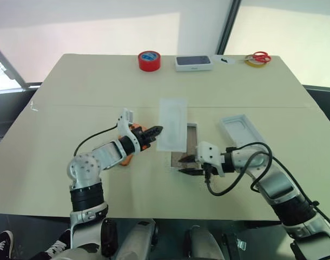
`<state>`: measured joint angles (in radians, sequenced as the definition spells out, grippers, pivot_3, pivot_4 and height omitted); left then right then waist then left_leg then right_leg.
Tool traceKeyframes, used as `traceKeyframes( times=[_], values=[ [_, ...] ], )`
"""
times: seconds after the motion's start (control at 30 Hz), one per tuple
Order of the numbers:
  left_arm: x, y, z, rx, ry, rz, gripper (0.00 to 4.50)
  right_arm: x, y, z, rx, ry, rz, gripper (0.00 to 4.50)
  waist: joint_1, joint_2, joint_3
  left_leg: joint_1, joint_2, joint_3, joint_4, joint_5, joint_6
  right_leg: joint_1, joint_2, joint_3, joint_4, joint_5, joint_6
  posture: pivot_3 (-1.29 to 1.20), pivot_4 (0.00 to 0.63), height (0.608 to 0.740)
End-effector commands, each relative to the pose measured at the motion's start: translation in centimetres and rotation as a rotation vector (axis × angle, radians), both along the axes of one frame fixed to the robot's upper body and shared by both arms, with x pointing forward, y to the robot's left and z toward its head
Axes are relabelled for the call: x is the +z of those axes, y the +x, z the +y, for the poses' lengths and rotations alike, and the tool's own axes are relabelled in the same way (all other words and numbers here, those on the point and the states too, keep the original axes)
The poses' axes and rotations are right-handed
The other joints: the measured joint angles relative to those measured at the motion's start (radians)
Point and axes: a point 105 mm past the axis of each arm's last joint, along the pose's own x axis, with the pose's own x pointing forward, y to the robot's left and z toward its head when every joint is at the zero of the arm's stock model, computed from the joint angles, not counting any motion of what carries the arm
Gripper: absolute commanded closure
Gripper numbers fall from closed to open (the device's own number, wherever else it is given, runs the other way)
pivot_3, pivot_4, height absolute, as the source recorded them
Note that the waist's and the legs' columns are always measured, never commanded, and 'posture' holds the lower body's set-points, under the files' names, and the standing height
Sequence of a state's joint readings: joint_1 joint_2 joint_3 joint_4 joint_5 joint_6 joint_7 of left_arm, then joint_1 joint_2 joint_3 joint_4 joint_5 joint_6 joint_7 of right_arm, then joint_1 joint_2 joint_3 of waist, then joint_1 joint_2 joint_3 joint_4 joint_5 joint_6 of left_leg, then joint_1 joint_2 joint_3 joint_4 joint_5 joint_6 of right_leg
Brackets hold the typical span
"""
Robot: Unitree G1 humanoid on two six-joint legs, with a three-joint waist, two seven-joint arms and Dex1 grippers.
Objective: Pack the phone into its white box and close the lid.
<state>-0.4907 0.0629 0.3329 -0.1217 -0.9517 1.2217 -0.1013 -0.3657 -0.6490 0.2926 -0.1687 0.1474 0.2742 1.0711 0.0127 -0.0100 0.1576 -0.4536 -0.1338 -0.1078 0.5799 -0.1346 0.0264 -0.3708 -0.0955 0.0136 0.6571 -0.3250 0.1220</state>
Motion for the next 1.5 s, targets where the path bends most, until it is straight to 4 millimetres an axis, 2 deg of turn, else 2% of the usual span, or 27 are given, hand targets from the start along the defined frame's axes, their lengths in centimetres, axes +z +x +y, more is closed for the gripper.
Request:
traceKeyframes(
  times=[0.03,0.07,0.17,0.27,0.47,0.67,0.9,0.93,0.97,1.0,1.03,1.07,1.13,1.27,1.37,1.47,1.5],
  values=[
    [0.6,-0.1,-0.5,0.001,0.009,-0.059,4.50,2.5,0.7,-2.4,-0.057,0.010,-0.089,1.64,0.003,0.000,0.000,0.000,0.000,0.000,0.000,0.000,0.000,0.000,0.000,0.000,0.000,0.000,0.000,0.00,0.150,0.740],
    [0.7,-0.1,-0.7,-0.001,0.003,-0.065,4.50,2.8,0.6,-3.2,-0.067,0.000,-0.096,1.64,0.007,0.000,0.000,0.000,0.000,0.000,0.000,0.000,0.000,0.000,0.000,0.000,0.000,0.000,0.000,0.00,0.150,0.740],
    [0.1,-0.1,-1.3,-0.002,-0.003,-0.048,4.50,2.6,0.4,-7.3,-0.138,-0.084,-0.081,1.64,0.025,0.000,0.000,0.000,-0.002,0.000,0.000,-0.001,0.001,0.001,-0.001,0.000,-0.001,0.000,0.000,0.00,0.150,0.740],
    [-1.0,-0.3,-1.8,-0.014,0.023,-0.013,4.50,3.1,0.6,-9.0,-0.189,-0.077,-0.090,1.64,0.023,-0.001,0.001,0.000,-0.001,0.000,0.000,-0.001,0.001,0.001,-0.001,0.000,-0.002,0.000,0.000,0.00,0.150,0.740],
    [-1.9,-0.6,-3.2,-0.055,0.025,0.025,4.50,4.1,1.8,-9.6,-0.259,-0.018,-0.152,1.64,0.024,-0.001,0.001,0.000,0.000,0.001,0.000,-0.001,0.001,0.001,-0.001,0.000,-0.002,0.000,-0.001,0.00,0.150,0.740],
    [-2.4,-0.2,-4.0,-0.074,0.040,0.038,4.50,3.9,1.7,-10.6,-0.273,-0.044,-0.162,1.64,0.027,-0.001,0.001,0.000,0.000,0.001,0.000,-0.001,0.001,0.001,-0.001,0.000,-0.002,0.000,-0.001,0.00,0.150,0.740],
    [-2.1,-0.3,-5.1,-0.114,0.015,0.033,4.50,4.0,1.7,-10.6,-0.280,-0.041,-0.172,1.64,0.025,-0.001,0.001,0.000,0.000,0.001,0.000,-0.001,0.001,0.001,-0.001,0.000,-0.002,0.000,-0.001,0.00,0.150,0.740],
    [-2.1,-0.3,-5.1,-0.120,0.010,0.034,3.88,3.9,1.7,-10.5,-0.281,-0.040,-0.174,1.58,0.025,-0.001,0.001,0.000,0.000,0.001,0.000,-0.001,0.001,0.001,-0.001,0.000,-0.002,0.000,-0.001,0.00,0.150,0.740],
    [-2.0,-0.4,-5.2,-0.126,-0.003,0.035,3.58,3.9,1.8,-10.5,-0.283,-0.041,-0.177,1.58,0.025,-0.001,0.001,0.000,0.000,0.001,0.000,-0.001,0.001,0.001,-0.001,0.000,-0.002,0.000,-0.001,0.00,0.150,0.740],
    [-2.0,-0.4,-5.2,-0.126,-0.002,0.035,2.99,3.9,1.8,-10.6,-0.284,-0.041,-0.179,1.58,0.025,-0.001,0.001,0.000,0.000,0.001,0.000,-0.001,0.001,0.001,-0.001,0.000,-0.002,0.000,-0.001,0.00,0.150,0.740],
    [-2.1,-0.3,-5.1,-0.117,0.012,0.029,2.65,3.8,1.8,-10.6,-0.285,-0.042,-0.179,1.58,0.025,-0.001,0.001,0.000,0.000,0.001,0.000,-0.001,0.001,0.001,-0.001,0.000,-0.002,0.000,-0.001,0.00,0.150,0.740],
    [-2.0,-0.3,-5.1,-0.115,0.026,0.024,2.03,3.8,1.8,-10.6,-0.284,-0.042,-0.176,1.58,0.025,-0.001,0.001,0.000,0.000,0.001,0.000,-0.001,0.001,0.001,-0.001,0.000,-0.002,0.000,-0.001,0.00,0.150,0.740],
    [-1.7,-0.2,-4.8,-0.100,0.052,-0.007,1.13,3.6,1.8,-10.6,-0.285,-0.042,-0.173,1.58,0.025,-0.001,0.001,0.000,0.000,0.001,0.000,-0.001,0.001,0.001,-0.001,0.000,-0.002,0.000,-0.001,0.00,0.150,0.740],
    [-0.4,-0.3,-4.0,-0.089,0.035,-0.055,1.13,3.8,2.1,-10.0,-0.282,-0.016,-0.177,1.58,0.025,-0.001,0.001,0.000,0.000,0.001,0.000,0.000,0.001,0.001,-0.001,0.000,-0.002,0.000,-0.001,0.00,0.150,0.740],
    [1.0,-0.6,-3.1,-0.086,0.057,-0.160,1.13,4.4,2.5,-8.3,-0.267,0.055,-0.182,1.58,0.021,-0.001,0.001,0.000,0.000,0.001,0.000,0.000,0.001,0.000,-0.001,0.000,-0.002,0.000,0.000,0.00,0.150,0.740],
    [2.3,-0.9,-0.9,-0.063,0.173,-0.358,1.09,4.9,3.4,-6.1,-0.261,0.121,-0.202,2.38,0.011,-0.001,0.001,0.000,0.001,0.001,0.000,0.000,0.000,0.000,0.000,0.000,-0.002,0.000,-0.001,0.00,0.150,0.740],
    [2.2,-1.0,-0.1,-0.063,0.264,-0.430,1.09,5.0,3.7,-5.5,-0.260,0.121,-0.229,2.87,0.002,-0.001,0.001,0.000,0.001,0.001,-0.001,0.000,0.000,0.000,0.000,0.001,-0.001,0.000,-0.001,0.00,0.150,0.740]
  ],
)
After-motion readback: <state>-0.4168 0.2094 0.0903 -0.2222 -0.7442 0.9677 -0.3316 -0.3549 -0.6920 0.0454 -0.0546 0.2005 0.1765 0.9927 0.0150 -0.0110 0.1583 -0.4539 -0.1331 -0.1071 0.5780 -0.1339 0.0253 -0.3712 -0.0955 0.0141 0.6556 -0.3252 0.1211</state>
